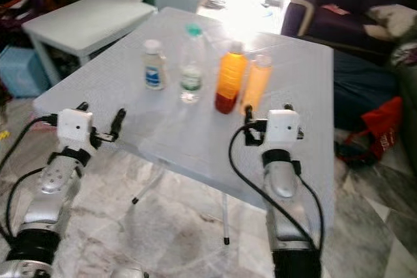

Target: Restocking fridge

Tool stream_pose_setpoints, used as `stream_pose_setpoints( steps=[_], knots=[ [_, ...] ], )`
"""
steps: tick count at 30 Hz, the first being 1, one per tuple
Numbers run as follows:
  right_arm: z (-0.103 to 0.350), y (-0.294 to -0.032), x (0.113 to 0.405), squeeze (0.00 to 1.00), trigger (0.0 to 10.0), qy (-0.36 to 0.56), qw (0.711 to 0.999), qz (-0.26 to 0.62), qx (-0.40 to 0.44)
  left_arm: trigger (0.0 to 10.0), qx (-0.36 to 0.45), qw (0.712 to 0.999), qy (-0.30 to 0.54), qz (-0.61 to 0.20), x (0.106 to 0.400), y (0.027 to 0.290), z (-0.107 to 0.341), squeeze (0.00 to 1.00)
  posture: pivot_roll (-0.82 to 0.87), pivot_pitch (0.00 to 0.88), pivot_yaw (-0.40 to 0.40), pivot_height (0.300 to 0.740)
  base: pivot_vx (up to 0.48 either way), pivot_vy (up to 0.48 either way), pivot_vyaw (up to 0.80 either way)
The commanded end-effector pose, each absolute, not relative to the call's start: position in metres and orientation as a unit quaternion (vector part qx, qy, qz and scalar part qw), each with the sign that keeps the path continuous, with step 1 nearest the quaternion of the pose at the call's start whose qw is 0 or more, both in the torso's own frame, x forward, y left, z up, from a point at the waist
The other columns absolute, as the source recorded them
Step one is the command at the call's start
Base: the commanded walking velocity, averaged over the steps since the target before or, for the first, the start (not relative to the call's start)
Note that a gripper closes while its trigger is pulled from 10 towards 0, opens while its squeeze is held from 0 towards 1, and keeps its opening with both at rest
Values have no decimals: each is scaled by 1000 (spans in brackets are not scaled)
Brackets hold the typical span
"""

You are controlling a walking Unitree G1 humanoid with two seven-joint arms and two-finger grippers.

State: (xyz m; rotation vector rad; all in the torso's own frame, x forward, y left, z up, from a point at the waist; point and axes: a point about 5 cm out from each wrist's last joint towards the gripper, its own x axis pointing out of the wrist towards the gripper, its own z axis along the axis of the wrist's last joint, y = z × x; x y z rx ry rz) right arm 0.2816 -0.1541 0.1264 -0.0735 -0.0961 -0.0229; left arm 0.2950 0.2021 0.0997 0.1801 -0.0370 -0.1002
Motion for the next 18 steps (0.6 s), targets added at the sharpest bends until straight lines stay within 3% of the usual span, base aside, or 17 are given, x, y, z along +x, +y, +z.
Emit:
stream_pose_setpoints(
  steps=[1,15,18],
  knots=[
    [126,-161,281,0,10000,-48,998,-22,-42,10000,81,994,-28,-69,298,193,103,0,-32,13,-75,740,277,394,0],
    [122,-158,278,0,10000,-42,998,-15,-41,10000,72,994,-32,-78,297,189,104,0,-32,13,-78,740,0,454,0],
    [121,-157,278,0,10000,-42,998,-15,-41,10000,76,993,-36,-80,297,189,105,0,-28,10,-81,740,0,131,0]
  ],
)
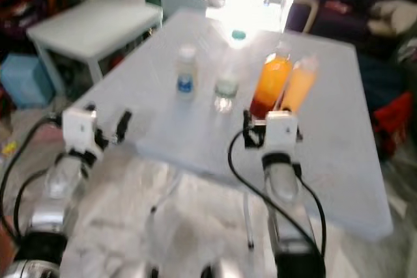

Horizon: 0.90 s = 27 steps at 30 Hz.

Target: Restocking fridge

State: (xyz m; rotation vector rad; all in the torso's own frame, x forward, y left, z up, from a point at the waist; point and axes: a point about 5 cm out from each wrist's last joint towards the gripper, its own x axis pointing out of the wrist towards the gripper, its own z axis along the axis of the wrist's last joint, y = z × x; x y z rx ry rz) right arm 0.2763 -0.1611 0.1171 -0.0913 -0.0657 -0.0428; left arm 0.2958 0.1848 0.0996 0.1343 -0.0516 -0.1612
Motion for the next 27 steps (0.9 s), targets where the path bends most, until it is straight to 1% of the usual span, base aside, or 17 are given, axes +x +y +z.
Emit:
stream_pose_setpoints(
  steps=[1,5,8,14,16,22,27],
  knots=[
    [121,-157,278,0,10000,-42,998,-15,-41,10000,77,993,-37,-81,297,189,106,0,-28,10,-81,740,0,0,0],
    [123,-156,281,0,10000,-43,998,-15,-40,10000,81,993,-39,-72,299,191,110,0,-27,15,-81,740,0,0,0],
    [128,-156,285,0,10000,-50,998,-13,-42,10000,91,993,-38,-64,301,192,114,0,-30,43,-77,740,0,0,0],
    [134,-157,287,0,10000,-60,997,-10,-45,10000,97,991,-49,-78,296,191,122,0,-22,67,-81,740,0,0,-747],
    [134,-154,286,0,10000,-62,997,-3,-43,10000,75,993,-50,-83,293,190,120,0,-28,69,-87,740,0,0,-800],
    [135,-151,284,0,10000,-66,997,-1,-43,10000,53,995,-56,-69,293,184,122,0,-33,66,-89,740,309,0,0],
    [142,-155,274,0,10000,-81,996,-2,-48,10000,40,995,-70,-60,288,183,131,0,-44,45,-77,740,325,0,0]
  ],
)
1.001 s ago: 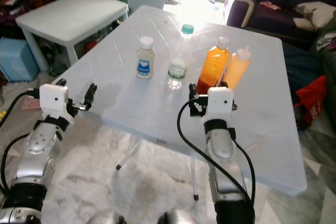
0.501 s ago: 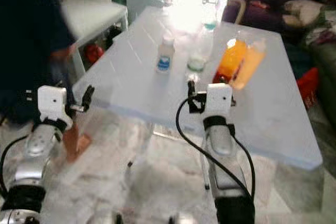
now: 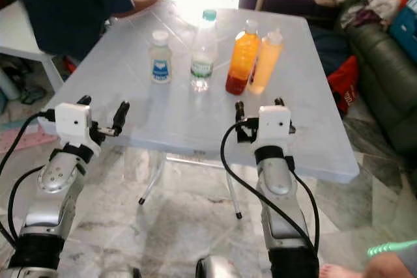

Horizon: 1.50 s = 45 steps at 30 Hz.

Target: Restocking fridge

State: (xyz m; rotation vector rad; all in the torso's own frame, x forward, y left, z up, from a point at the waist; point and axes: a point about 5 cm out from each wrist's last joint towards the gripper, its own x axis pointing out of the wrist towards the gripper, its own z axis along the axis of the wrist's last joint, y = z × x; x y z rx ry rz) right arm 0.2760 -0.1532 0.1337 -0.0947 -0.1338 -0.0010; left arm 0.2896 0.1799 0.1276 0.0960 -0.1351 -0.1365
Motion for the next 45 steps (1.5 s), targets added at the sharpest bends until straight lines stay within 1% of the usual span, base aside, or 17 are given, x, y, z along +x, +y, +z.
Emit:
stream_pose_setpoints(
  steps=[1,5,9,12,14,17,29,32,41,45],
  knots=[
    [144,-157,272,0,10000,-84,995,-3,-49,10000,39,995,-70,-59,285,184,131,0,-44,38,-73,740,326,0,0],
    [141,-165,266,0,10000,-81,995,-3,-58,10000,38,996,-61,-54,279,188,127,0,-38,26,-72,740,338,0,0],
    [140,-166,266,0,10000,-78,995,1,-60,10000,39,996,-56,-53,279,188,126,0,-35,25,-73,740,349,0,0],
    [144,-163,270,0,10000,-86,994,11,-63,10000,40,996,-55,-52,280,189,127,0,-36,24,-74,740,349,0,0],
    [150,-156,271,0,10000,-102,991,33,-77,10000,38,996,-57,-49,281,191,129,0,-35,23,-74,740,294,0,0],
    [153,-147,269,0,10000,-114,987,61,-93,10000,37,997,-59,-45,282,192,130,0,-34,23,-73,740,0,0,0],
    [157,-130,269,0,10000,-131,981,107,-90,10000,40,996,-64,-43,287,193,132,0,-36,21,-74,740,0,0,0],
    [163,-130,276,0,10000,-141,980,111,-86,10000,42,996,-65,-43,288,193,133,0,-34,26,-73,740,0,0,0],
    [185,-147,312,0,10000,-160,979,91,-90,10000,51,995,-64,-48,289,194,136,0,-1,60,-60,740,0,0,0],
    [193,-151,326,0,10000,-163,979,88,-88,10000,58,995,-61,-50,287,197,137,0,18,75,-53,740,0,0,0]
  ],
)
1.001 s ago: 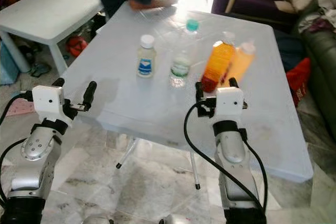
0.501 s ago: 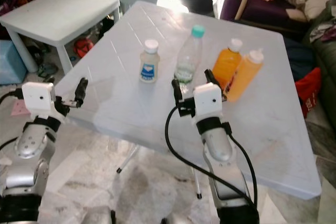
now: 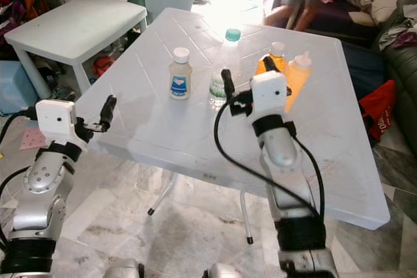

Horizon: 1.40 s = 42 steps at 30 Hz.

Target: Restocking fridge

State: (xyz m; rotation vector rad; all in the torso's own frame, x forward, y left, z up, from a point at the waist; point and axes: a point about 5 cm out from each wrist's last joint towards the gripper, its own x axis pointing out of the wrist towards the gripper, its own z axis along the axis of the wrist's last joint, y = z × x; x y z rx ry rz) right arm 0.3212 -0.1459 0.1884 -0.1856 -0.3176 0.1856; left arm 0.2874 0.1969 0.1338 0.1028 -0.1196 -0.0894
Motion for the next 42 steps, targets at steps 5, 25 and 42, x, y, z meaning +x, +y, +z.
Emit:
stream_pose_setpoints(
  steps=[5,25,42],
  knots=[
    [198,-147,335,0,10000,-169,977,98,-87,10000,67,995,-60,-52,285,200,139,0,33,85,-42,740,0,0,0],
    [227,-134,369,0,10000,-197,976,87,-42,10000,87,993,-51,-63,286,207,143,0,76,102,-16,740,0,0,0],
    [241,-121,393,0,3373,-172,981,87,-12,10000,98,992,-40,-64,282,211,143,0,92,139,-15,740,0,0,0]
  ],
)
